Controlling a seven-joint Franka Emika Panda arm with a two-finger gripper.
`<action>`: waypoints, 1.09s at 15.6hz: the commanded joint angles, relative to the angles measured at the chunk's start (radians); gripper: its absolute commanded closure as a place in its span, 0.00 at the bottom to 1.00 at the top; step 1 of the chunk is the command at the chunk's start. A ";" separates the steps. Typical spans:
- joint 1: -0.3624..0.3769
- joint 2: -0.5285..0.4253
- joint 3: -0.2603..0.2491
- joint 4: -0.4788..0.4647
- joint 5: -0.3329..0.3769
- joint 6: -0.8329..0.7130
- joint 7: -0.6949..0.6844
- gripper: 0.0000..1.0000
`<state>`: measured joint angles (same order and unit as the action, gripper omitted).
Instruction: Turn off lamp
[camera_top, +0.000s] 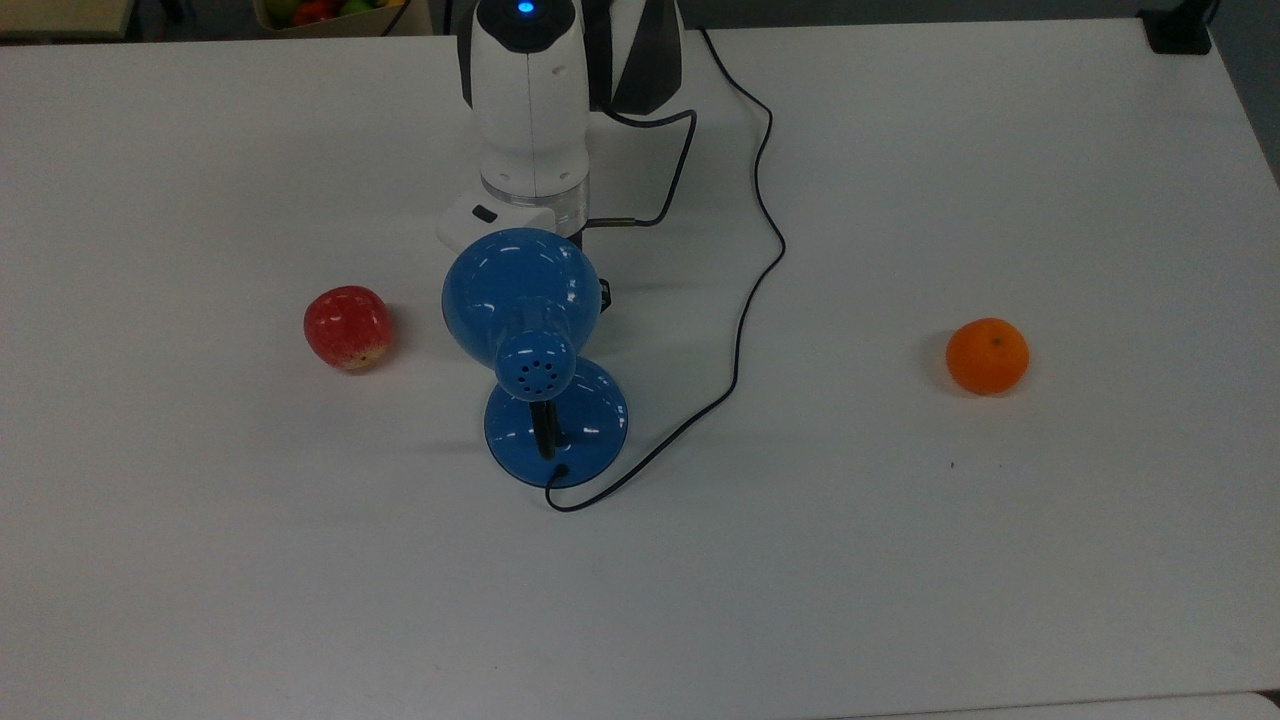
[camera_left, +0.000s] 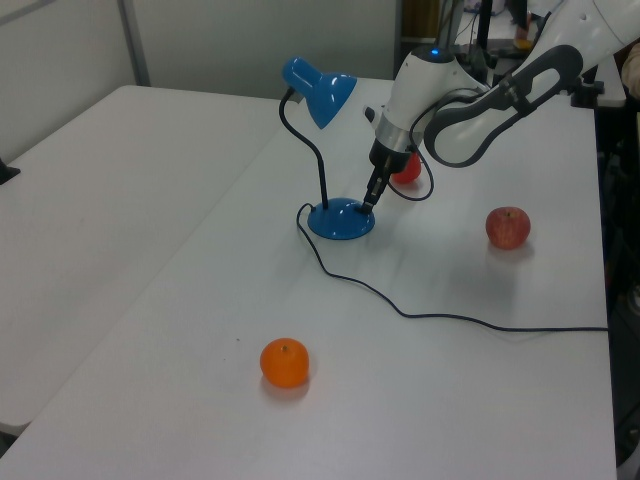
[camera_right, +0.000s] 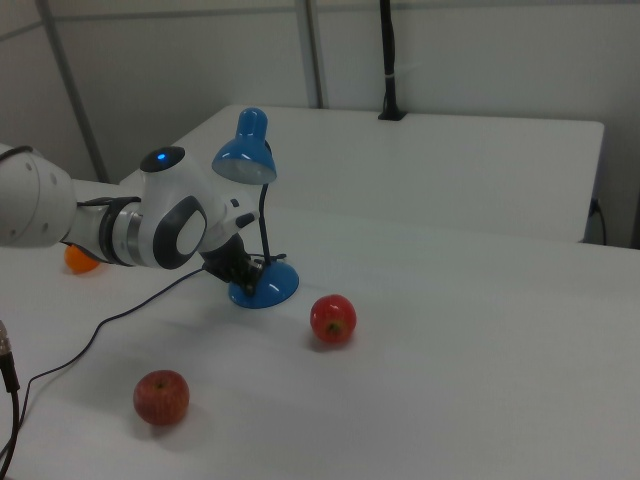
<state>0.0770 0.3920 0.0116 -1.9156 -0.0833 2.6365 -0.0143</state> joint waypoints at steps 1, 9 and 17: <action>0.009 -0.030 -0.009 -0.023 0.008 -0.127 0.010 1.00; 0.006 -0.217 -0.009 0.016 0.005 -0.553 0.007 1.00; 0.010 -0.297 -0.005 0.256 -0.004 -0.950 0.007 1.00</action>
<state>0.0759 0.1056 0.0108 -1.7425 -0.0837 1.7996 -0.0141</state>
